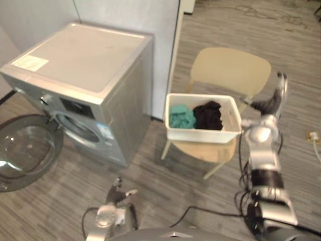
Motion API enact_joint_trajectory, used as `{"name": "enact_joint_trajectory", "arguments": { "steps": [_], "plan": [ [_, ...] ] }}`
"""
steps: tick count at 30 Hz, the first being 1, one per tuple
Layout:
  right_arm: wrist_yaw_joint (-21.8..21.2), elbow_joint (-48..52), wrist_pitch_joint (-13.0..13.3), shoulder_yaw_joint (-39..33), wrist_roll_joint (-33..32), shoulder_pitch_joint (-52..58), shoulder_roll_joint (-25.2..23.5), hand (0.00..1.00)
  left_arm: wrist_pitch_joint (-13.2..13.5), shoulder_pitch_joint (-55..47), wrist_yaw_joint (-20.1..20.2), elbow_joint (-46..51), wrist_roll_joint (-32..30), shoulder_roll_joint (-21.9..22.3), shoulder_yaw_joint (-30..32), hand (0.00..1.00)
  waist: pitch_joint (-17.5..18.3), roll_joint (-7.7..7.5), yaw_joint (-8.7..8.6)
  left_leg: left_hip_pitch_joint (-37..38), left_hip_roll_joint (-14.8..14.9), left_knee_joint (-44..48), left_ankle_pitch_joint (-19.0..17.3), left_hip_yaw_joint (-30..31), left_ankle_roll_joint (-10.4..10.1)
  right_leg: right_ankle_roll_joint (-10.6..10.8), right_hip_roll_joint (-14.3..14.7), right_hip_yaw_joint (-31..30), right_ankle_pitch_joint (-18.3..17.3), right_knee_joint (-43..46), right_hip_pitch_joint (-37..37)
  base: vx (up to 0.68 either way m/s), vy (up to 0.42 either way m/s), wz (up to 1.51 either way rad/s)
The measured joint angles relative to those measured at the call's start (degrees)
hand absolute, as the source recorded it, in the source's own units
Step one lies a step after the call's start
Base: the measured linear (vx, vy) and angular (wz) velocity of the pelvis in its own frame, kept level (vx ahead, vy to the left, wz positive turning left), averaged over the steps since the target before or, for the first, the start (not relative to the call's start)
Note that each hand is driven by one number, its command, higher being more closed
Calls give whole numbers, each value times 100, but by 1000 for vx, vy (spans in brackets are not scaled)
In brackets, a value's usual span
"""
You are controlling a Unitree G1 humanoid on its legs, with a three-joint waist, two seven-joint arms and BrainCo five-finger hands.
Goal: Pick up the laundry basket with both hands and put the clothes into the washing machine.
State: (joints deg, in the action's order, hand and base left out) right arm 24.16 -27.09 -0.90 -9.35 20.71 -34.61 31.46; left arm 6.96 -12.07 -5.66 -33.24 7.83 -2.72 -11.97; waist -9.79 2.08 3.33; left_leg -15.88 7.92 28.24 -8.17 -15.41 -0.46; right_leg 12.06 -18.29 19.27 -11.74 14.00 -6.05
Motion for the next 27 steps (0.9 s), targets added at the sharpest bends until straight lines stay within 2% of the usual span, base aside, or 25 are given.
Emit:
{"name": "enact_joint_trajectory", "arguments": {
  "steps": [1,4,6,9,11,13,15,20,24,27],
  "plan": [
    [-129,-420,-14,302,7,-533,306,0,41,-19,56,35,140,20,-18,0,-56,102,25,-110,16,-139,152,30,-14,51,48,-4,53,9,166,-125,-25,5],
    [-382,-895,-15,585,226,-1242,593,0,119,-10,113,113,327,57,3,0,-238,242,111,-223,69,-528,500,108,-77,33,186,17,159,-8,417,-168,-61,4],
    [-535,-1120,-19,729,273,-1421,648,0,170,7,123,120,329,57,20,0,-333,240,127,-224,87,-638,595,128,-101,16,243,25,189,-34,451,-95,-62,-1],
    [-705,-1324,-59,907,381,-1685,766,0,247,40,237,130,337,58,61,0,-459,316,104,-385,101,-755,717,129,-92,-10,274,24,253,-36,686,-70,-24,-4],
    [-874,-1592,-87,1017,369,-2122,967,0,255,184,251,130,444,59,67,0,-733,406,69,-596,75,-843,820,109,-44,-7,262,-5,361,-54,942,-62,30,-1],
    [-947,-1752,-133,1101,372,-2350,1037,0,255,253,240,150,456,57,73,0,-857,421,61,-741,47,-967,927,96,-18,-10,247,-10,439,-70,1130,-39,23,3],
    [-1049,-2003,-177,1117,370,-2686,1060,0,246,404,224,255,531,60,81,0,-1178,452,44,-863,-25,-1103,1051,102,29,4,196,17,481,-40,1294,-26,17,11],
    [-1115,-2318,-187,1139,318,-2930,1168,0,259,454,173,572,565,147,68,0,-1482,510,97,-1225,-108,-1177,1160,121,97,9,126,50,484,74,1659,0,7,12],
    [-1130,-2628,-175,1389,106,-3293,1468,0,291,456,81,772,667,169,71,0,-1542,502,153,-1521,-120,-1368,1319,94,106,14,117,52,512,109,2058,8,-7,1],
    [-1173,-2584,-43,1635,-138,-3441,1728,0,318,457,73,806,697,214,175,0,-1577,466,176,-1634,-93,-1553,1417,7,91,11,128,42,534,118,2293,3,-23,-7]
  ]
}}
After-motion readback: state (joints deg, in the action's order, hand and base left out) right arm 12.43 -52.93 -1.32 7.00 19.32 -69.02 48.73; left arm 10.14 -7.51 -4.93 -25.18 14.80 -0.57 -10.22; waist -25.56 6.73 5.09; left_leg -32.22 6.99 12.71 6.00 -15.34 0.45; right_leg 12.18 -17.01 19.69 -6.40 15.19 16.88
